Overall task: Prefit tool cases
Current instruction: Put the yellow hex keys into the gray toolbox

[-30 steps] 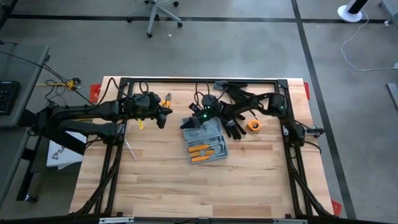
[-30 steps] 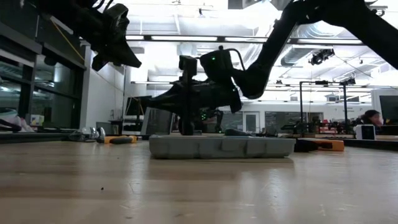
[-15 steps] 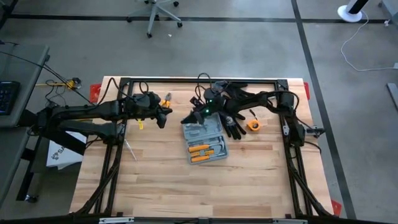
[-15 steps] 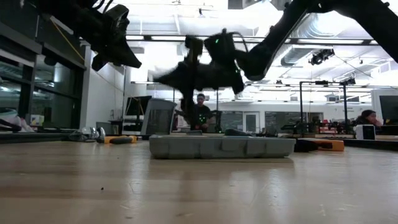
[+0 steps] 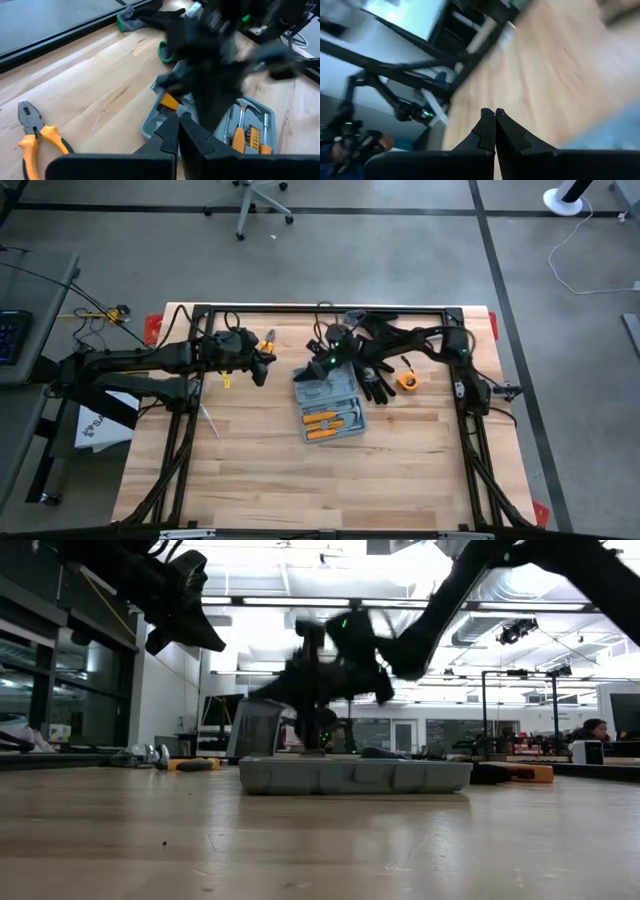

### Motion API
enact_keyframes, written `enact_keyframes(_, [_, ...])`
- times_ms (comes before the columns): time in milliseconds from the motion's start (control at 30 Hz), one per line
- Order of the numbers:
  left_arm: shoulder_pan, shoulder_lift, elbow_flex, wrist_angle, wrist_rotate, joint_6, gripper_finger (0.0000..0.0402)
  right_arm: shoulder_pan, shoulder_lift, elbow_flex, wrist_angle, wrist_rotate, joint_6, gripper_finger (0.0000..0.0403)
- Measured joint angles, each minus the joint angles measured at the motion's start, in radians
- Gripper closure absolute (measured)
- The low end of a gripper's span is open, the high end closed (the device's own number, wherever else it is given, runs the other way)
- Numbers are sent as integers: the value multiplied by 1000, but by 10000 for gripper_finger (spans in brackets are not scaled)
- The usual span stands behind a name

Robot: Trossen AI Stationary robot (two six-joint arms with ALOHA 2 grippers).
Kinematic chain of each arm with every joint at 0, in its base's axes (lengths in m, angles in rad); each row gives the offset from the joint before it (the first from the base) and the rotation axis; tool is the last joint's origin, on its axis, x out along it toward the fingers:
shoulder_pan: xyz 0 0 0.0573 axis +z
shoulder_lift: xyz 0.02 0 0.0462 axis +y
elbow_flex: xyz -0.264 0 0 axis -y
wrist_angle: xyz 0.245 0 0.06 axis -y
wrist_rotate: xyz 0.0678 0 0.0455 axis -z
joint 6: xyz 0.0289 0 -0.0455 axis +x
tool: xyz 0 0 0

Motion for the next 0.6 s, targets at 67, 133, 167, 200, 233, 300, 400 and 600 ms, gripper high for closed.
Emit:
enact_keyframes(67, [0, 0, 0, -1, -10, 0, 402, -1, -41, 4, 16, -1, -8, 403])
enact_keyframes(133, [0, 0, 0, -1, -14, 0, 402, -1, -61, 5, 14, 1, -23, 403])
enact_keyframes(167, [0, 0, 0, 0, -16, 0, 402, -1, -63, 5, 4, 4, -27, 403])
enact_keyframes(200, [0, 0, 0, -1, -16, 0, 401, 0, -61, 4, -7, 8, -38, 403])
enact_keyframes(233, [0, 0, 0, -1, -16, 0, 402, 0, -58, 2, -26, 10, -53, 403])
enact_keyframes(300, [0, 0, 0, -1, -16, 0, 402, 6, -35, 5, -57, 36, -91, 403])
enact_keyframes(400, [0, 0, 0, -1, -16, 0, 402, 9, 61, 4, -29, 11, -92, 403])
enact_keyframes(600, [0, 0, -2, -4, -16, 0, 402, 8, 59, 4, -8, -10, -9, 403])
